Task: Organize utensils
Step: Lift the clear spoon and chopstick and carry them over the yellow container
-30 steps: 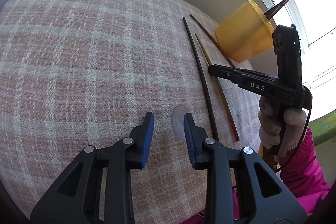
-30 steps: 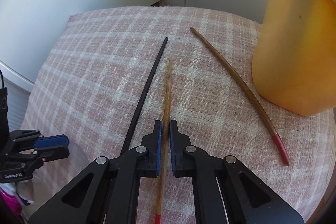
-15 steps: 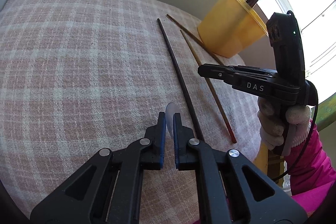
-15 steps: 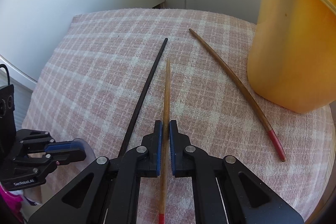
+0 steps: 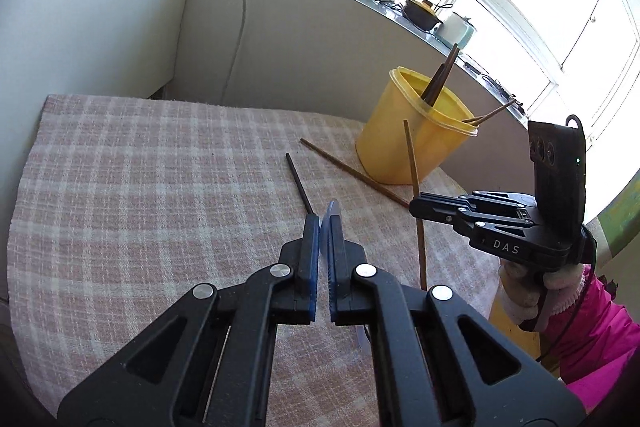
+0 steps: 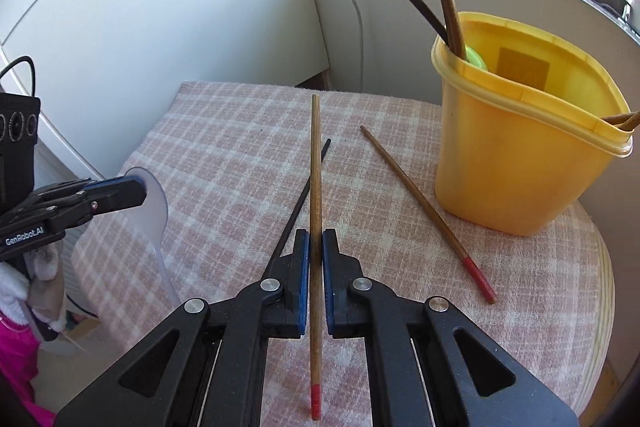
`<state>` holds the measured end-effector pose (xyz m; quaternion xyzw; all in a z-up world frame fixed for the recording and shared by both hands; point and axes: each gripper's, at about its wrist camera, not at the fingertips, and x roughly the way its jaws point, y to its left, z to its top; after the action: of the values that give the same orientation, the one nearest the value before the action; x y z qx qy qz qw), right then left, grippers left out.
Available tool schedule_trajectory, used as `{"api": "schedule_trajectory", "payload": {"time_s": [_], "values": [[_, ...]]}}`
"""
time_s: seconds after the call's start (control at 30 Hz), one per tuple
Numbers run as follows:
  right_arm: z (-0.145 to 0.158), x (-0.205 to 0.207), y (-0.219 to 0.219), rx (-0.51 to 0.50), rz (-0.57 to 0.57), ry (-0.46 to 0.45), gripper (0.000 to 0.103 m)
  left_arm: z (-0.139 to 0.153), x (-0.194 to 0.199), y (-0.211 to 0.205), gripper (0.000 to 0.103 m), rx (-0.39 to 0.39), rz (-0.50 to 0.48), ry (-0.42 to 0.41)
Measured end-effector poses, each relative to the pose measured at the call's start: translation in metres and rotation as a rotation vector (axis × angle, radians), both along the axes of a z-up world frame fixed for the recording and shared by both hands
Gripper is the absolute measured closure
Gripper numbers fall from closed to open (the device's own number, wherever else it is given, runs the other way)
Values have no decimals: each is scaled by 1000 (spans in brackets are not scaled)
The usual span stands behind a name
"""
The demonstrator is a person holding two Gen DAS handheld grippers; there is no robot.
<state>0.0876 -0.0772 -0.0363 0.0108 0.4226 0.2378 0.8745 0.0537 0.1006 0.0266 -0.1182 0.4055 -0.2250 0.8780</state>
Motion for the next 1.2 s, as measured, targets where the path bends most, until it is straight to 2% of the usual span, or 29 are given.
{"api": "schedule_trajectory", "payload": {"time_s": [0.27,0.7,1.0,1.2], "values": [[34,-17,-21,21,-43,-142,98,34,15,-10,102,-11,-10,-98],[78,-26,-65,78,-130,-274,98,83,45,-55,102,-22,-51,-229],[112,-29,-96,114,-188,-361,98,103,70,-78,102,33,-21,-315],[132,-26,-110,124,-222,-414,98,114,91,-86,102,27,5,-340]]}}
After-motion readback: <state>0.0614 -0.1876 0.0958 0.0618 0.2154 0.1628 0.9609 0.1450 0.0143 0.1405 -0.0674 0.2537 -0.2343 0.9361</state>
